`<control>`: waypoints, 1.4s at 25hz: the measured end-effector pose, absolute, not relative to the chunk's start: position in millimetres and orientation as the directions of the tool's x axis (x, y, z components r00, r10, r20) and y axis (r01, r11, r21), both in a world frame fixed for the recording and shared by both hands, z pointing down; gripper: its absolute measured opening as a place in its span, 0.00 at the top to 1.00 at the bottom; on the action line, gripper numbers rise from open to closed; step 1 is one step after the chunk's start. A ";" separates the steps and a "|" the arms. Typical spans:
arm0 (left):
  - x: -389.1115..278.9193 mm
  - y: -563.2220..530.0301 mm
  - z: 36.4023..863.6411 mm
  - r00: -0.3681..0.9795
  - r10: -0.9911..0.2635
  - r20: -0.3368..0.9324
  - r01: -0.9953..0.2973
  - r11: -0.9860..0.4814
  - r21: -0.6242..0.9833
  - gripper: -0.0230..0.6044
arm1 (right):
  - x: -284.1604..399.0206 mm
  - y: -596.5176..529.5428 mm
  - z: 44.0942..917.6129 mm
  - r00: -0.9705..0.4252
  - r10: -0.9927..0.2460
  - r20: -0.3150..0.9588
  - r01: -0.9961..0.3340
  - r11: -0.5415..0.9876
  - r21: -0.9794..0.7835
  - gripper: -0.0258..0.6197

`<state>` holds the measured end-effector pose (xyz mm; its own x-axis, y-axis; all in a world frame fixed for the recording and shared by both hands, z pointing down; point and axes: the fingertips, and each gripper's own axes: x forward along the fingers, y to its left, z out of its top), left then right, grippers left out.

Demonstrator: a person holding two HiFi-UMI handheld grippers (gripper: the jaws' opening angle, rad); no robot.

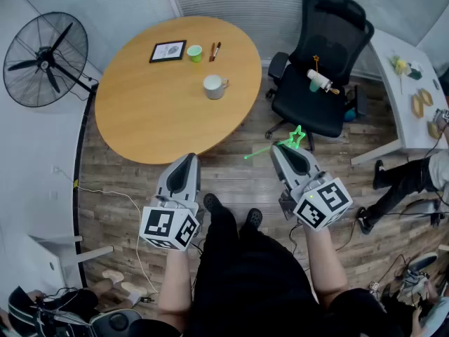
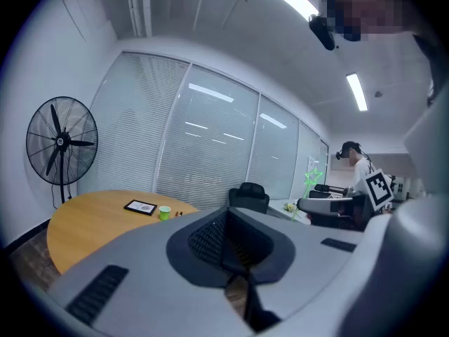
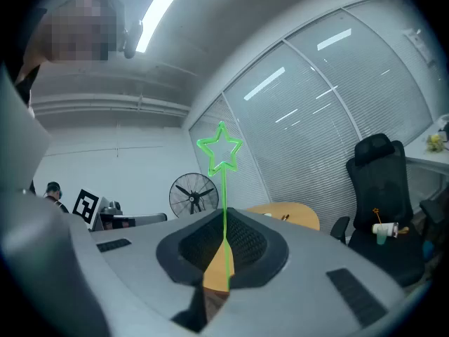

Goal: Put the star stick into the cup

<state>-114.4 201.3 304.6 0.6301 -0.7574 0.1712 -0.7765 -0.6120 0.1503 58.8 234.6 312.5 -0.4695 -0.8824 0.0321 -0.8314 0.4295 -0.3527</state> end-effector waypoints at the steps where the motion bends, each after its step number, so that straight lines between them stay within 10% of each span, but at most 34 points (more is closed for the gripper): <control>1: -113.5 204.4 303.7 0.634 -0.754 0.171 -0.773 -0.616 0.148 0.97 | 59.2 238.4 312.7 -0.468 -0.883 0.033 -0.833 0.428 -0.350 0.92; 35: -111.1 185.5 312.6 0.640 -0.746 0.184 -0.768 -0.622 0.150 0.97 | 83.0 230.2 313.9 -0.368 -0.929 0.034 -0.874 0.334 -0.353 0.92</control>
<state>-111.1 185.5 312.6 0.6399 -0.7461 0.1841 -0.7684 -0.6220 0.1502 83.0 230.2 313.9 -0.3684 -0.9290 0.0338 -0.8742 0.3339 -0.3526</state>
